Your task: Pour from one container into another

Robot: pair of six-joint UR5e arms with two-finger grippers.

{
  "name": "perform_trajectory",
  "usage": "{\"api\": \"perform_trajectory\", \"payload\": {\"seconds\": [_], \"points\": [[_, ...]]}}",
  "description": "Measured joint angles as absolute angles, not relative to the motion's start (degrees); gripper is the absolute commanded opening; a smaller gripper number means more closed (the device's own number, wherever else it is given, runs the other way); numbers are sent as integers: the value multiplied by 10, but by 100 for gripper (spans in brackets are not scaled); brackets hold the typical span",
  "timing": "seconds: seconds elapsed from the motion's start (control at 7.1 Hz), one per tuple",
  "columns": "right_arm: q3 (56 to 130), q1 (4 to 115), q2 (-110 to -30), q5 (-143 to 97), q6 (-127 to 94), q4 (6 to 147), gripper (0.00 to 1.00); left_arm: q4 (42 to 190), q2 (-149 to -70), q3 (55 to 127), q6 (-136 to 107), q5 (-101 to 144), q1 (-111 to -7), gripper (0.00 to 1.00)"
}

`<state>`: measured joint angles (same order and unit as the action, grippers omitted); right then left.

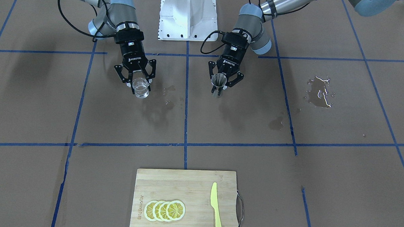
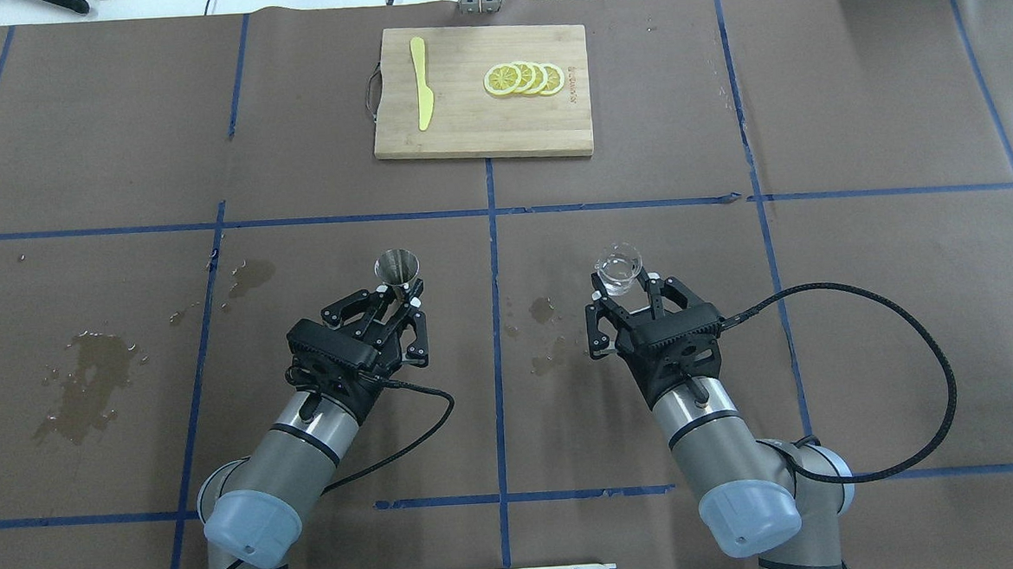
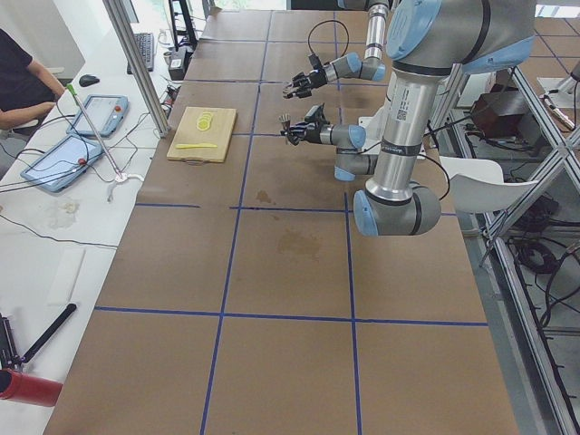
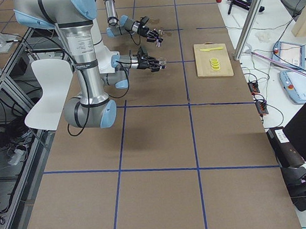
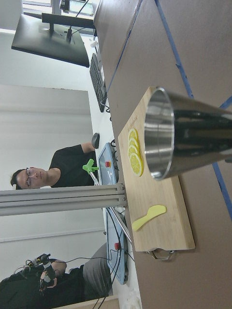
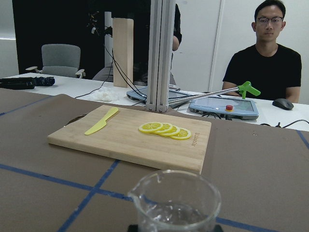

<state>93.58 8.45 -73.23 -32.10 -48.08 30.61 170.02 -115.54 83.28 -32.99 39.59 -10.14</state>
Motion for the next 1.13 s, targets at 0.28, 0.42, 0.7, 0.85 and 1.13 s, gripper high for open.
{"api": "perform_trajectory", "payload": {"seconds": [0.28,0.42,0.7,0.85,1.13], "points": [[939,85,-732,-323,-481,307,0,1702,-1157,832,-332,396,-102,0],[942,84,-730,-323,-480,309,0,1701,-1156,830,-332,392,-102,0],[947,84,-723,-324,-479,312,0,1697,-1156,824,-282,387,-100,0],[952,83,-721,-329,-476,313,0,1697,-1157,822,-240,386,-95,0],[981,83,-716,-347,-472,338,0,1699,-1163,819,-212,393,-89,0]]}}
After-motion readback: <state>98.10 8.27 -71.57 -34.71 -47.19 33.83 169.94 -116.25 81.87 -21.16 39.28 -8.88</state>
